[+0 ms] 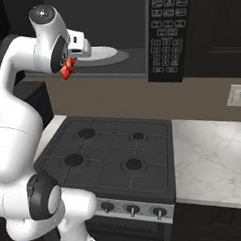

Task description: Transport the fish from the fridge to the microwave and turn on the microwave.

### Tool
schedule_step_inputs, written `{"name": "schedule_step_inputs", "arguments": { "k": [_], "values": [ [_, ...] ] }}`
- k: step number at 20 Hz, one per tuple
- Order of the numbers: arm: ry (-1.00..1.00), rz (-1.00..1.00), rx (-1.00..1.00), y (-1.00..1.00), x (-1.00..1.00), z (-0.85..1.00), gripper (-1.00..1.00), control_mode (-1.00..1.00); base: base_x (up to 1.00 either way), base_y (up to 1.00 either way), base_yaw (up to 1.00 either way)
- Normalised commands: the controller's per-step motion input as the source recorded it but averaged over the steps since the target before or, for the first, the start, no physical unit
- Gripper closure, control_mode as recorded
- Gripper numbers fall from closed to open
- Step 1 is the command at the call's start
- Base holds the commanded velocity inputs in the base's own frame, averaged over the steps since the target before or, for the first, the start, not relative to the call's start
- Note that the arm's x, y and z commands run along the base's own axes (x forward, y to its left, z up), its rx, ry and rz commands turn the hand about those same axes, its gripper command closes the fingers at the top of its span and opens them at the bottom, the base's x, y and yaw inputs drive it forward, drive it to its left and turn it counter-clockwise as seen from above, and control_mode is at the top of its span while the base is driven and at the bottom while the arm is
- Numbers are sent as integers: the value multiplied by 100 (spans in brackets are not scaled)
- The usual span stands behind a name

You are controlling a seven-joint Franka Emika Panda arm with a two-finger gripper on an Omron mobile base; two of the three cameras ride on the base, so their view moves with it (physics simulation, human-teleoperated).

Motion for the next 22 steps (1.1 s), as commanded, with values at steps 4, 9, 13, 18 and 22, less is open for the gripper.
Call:
{"name": "schedule_step_inputs", "arguments": {
  "k": [4,9,13,18,22],
  "values": [
    [0,1,0,0,49,18,100,-100,0,0,0],
    [0,1,0,0,48,12,100,-100,0,0,0],
    [0,0,0,0,44,2,100,-100,0,0,0],
    [0,1,-1,0,38,0,100,-100,0,0,0],
    [0,2,0,0,37,0,100,-100,0,0,0]
  ]
}}
